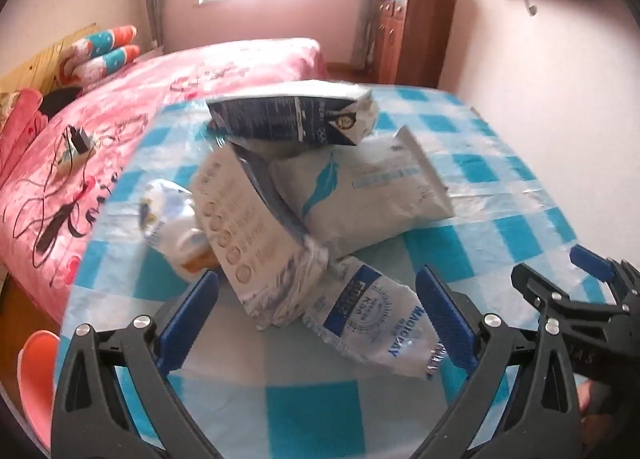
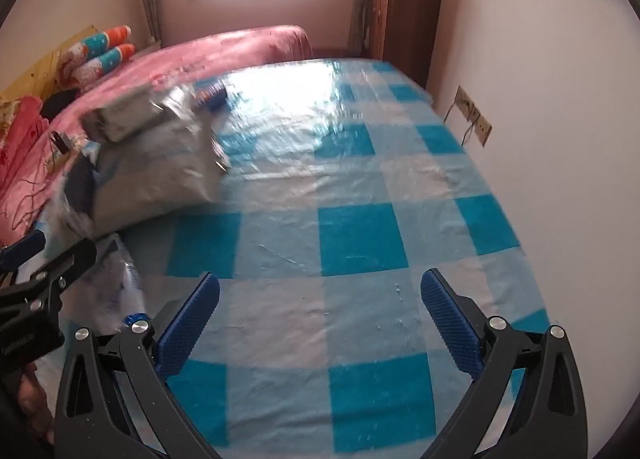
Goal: Collect trash
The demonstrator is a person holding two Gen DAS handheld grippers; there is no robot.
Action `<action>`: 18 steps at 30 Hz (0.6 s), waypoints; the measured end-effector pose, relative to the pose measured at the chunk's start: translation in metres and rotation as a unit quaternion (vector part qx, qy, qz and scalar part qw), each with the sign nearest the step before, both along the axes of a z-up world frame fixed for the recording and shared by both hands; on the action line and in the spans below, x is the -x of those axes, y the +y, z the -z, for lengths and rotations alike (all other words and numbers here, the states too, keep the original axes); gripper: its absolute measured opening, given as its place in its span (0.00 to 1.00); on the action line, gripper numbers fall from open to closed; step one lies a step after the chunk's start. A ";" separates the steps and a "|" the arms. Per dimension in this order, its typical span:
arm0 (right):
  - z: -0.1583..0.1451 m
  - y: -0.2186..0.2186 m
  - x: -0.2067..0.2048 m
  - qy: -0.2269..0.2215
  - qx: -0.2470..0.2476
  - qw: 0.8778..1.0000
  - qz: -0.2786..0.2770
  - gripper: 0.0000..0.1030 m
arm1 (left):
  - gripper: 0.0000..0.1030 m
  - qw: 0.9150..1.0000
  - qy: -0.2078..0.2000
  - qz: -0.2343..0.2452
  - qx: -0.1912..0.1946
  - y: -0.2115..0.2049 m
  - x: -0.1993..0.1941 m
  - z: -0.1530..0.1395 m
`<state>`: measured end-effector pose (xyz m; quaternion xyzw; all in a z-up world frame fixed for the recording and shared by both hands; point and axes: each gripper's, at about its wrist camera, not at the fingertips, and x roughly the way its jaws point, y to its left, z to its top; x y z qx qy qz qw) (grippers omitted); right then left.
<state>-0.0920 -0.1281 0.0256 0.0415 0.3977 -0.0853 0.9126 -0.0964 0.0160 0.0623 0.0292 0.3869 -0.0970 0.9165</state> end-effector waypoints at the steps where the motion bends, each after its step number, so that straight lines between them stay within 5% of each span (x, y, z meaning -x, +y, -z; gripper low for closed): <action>1: -0.005 0.003 0.003 -0.010 0.006 1.000 0.000 0.96 | 0.96 1.000 -0.007 0.003 0.002 0.003 0.008 -0.007; 8: -0.046 0.028 0.043 -0.075 0.039 0.996 0.005 0.96 | 0.96 0.999 -0.034 0.004 0.033 0.050 0.026 -0.040; 18: -0.080 0.059 0.082 -0.114 0.053 0.992 0.003 0.96 | 0.96 0.996 -0.053 -0.021 0.069 0.105 0.043 -0.064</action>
